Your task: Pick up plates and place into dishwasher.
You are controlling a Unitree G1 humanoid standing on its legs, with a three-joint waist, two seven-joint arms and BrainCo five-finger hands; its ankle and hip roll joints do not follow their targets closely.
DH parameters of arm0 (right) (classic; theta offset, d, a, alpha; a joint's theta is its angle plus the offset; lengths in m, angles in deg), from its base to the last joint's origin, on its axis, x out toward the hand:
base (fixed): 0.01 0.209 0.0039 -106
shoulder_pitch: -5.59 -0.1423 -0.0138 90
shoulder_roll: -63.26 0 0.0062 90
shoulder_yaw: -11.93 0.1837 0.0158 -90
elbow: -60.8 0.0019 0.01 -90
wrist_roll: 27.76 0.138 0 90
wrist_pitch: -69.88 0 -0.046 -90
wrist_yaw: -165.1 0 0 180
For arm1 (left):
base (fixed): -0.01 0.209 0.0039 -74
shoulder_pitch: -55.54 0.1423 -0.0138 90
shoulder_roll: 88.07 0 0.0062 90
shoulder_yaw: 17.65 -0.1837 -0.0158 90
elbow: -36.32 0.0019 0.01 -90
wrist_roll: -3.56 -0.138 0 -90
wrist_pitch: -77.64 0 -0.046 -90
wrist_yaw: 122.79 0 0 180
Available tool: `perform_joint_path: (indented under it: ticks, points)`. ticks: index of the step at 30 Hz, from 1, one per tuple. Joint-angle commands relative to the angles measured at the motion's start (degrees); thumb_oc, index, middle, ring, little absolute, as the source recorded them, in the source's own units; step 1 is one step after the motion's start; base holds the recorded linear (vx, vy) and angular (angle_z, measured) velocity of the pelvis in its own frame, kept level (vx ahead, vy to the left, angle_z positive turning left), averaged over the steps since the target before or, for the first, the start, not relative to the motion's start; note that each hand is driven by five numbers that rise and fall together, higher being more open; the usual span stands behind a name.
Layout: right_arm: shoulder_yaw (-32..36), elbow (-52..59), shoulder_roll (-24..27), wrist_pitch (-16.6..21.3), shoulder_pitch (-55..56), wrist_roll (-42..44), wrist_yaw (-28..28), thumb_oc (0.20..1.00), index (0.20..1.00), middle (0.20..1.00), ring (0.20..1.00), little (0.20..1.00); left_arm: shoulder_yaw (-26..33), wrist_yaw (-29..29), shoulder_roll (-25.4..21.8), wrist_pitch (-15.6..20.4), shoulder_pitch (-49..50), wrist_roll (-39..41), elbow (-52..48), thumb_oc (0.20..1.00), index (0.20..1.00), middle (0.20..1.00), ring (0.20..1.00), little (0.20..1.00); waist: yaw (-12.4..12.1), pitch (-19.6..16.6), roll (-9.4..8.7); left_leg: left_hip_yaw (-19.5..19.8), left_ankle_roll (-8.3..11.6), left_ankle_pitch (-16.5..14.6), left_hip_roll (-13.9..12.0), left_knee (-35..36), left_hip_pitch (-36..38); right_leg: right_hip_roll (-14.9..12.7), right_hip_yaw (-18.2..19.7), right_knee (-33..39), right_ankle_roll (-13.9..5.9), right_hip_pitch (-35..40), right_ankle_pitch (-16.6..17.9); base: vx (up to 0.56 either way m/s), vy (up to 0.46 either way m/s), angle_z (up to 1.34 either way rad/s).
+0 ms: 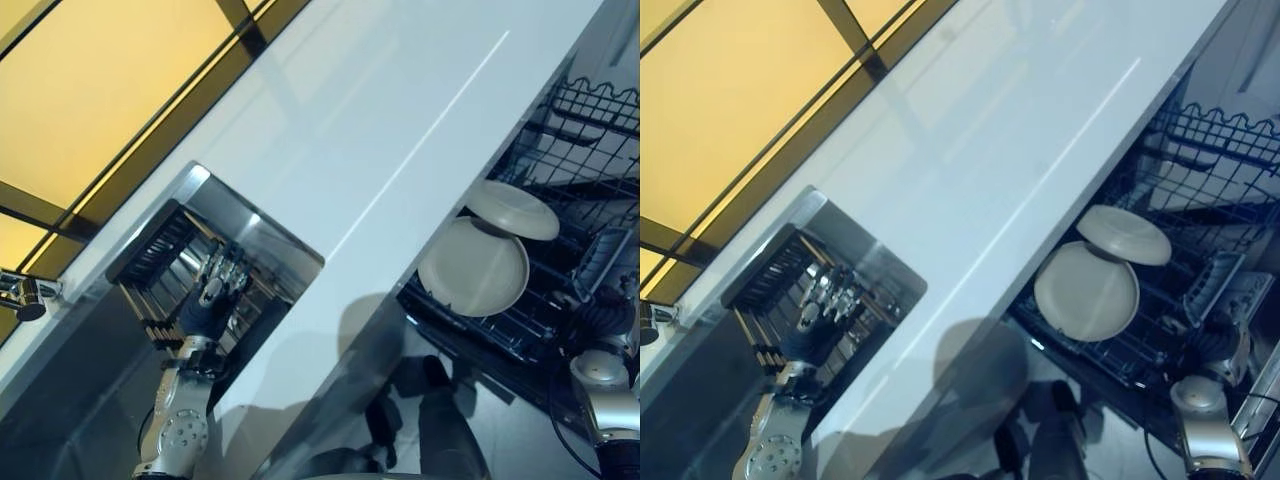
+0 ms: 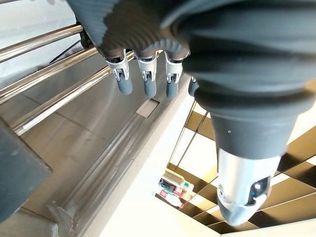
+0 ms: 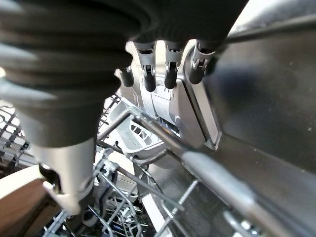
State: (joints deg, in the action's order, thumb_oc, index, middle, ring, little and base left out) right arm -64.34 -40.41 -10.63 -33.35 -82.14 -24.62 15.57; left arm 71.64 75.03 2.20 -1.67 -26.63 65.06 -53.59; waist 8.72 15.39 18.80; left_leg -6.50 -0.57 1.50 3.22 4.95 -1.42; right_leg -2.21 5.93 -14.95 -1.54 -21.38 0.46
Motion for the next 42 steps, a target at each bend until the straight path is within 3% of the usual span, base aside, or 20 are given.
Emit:
perform_joint_path:
  ticks: [1,4,8,13,22,29,33,37,42]
  points:
    - [1.46,1.28,0.22,0.84,3.17,4.13,-0.93,1.0,1.0,1.0,1.0,1.0,2.89,1.16,1.05,2.07,1.29,-0.94,1.88,1.0,1.0,1.0,1.0,1.0,0.23,-2.82,-1.14,1.33,-0.66,-2.4,3.68,-2.08,-2.87,-2.26,1.63,8.25,-3.68,6.33,-1.69,0.0,0.0,0.0]
    - [1.41,1.9,-0.19,3.25,2.91,10.9,-4.28,1.0,1.0,1.0,1.0,1.0,2.79,1.25,1.38,1.73,1.5,-0.51,1.96,1.0,1.0,1.0,1.0,1.0,0.21,-2.57,-0.51,1.46,-0.61,-2.32,3.81,-2.27,-2.91,-2.62,1.5,7.89,-3.64,6.24,-1.76,0.04,0.04,0.01]
    - [0.7,3.48,-3.59,7.08,0.97,40.39,-18.64,1.0,1.0,1.0,1.0,1.0,2.27,1.87,2.14,2.25,1.4,-0.75,3.42,1.0,1.0,1.0,1.0,1.0,0.43,-1.65,0.41,1.85,-0.4,-2.18,4.08,-2.55,-3.12,-3.06,1.32,7.13,-3.46,5.78,-2.3,0.02,0.028,0.01]
    - [-1.36,2.24,-6.94,9.78,-1.65,53.21,-28.15,1.0,1.0,1.0,1.0,1.0,0.47,1.55,1.7,3.49,0.31,0.47,4.37,1.0,1.0,1.0,1.0,1.0,-0.2,-0.48,1.78,2.06,-0.36,-2.07,4.28,-3.21,-5.25,-3.22,1.72,6.56,-3.45,3.39,-2.02,-0.02,0.024,-0.09]
    - [-11.4,6.54,-8.27,10.72,-9.55,46.43,-39.5,1.0,1.0,1.0,1.0,1.0,-3.17,-0.18,1.7,5.63,-1.3,1.57,3.86,1.0,1.0,1.0,1.0,1.0,-2.44,0.86,3.35,3.42,-0.57,-1.65,5.0,-3.78,-7.6,-4.08,0.92,7.13,-2.95,1.75,-1.44,-0.02,0.036,-0.07]
    - [-20.49,11.51,-7.92,6.17,-18.19,36.06,-51.04,1.0,1.0,1.0,1.0,1.0,-3.45,0.26,0.66,4.97,-2.01,2.09,3.45,1.0,1.0,1.0,1.0,1.0,-4.78,1.73,2.69,5.12,-0.59,-1.19,5.04,-4.65,-9.75,-4.84,-0.9,6.64,-2.87,0.36,-1.53,-0.04,-0.007,0.11]
    - [-30.09,10.29,-7.54,4.37,-31.93,29.57,-48.48,1.0,1.0,1.0,1.0,1.0,-4.95,1.17,-2.24,6.01,-5.64,3.12,4.63,1.0,1.0,1.0,1.0,1.0,-7.58,2.39,1.55,6.49,-0.46,-0.6,4.91,-4.39,-11.89,-5.08,-2.52,7.27,-2.64,-1.08,-0.93,-0.17,-0.121,0.24]
    - [-36.01,4.1,-7.93,3.94,-45.7,29.69,-44.62,1.0,1.0,1.0,1.0,1.0,-5.71,2.08,-4.32,5.92,-8.45,3.85,6.56,1.0,1.0,1.0,1.0,1.0,-10.88,2.6,0.5,8.12,-0.33,-0.37,4.57,-3.84,-12.23,-5.12,-4.88,7.61,-2.26,-0.7,-0.91,-0.1,-0.095,0.12]
    - [-37.31,0.39,-8.2,5.24,-47.17,27.94,-43.72,1.0,1.0,1.0,1.0,1.0,-3.55,3.6,-5.9,3.72,-8.58,4.25,6.78,1.0,1.0,1.0,1.0,1.0,-12.89,1.38,-1.63,9.29,-0.44,-0.59,4.16,-3.55,-11.23,-5.1,-7.12,8.04,-2.28,1.46,-1.19,-0.04,-0.039,0.12]
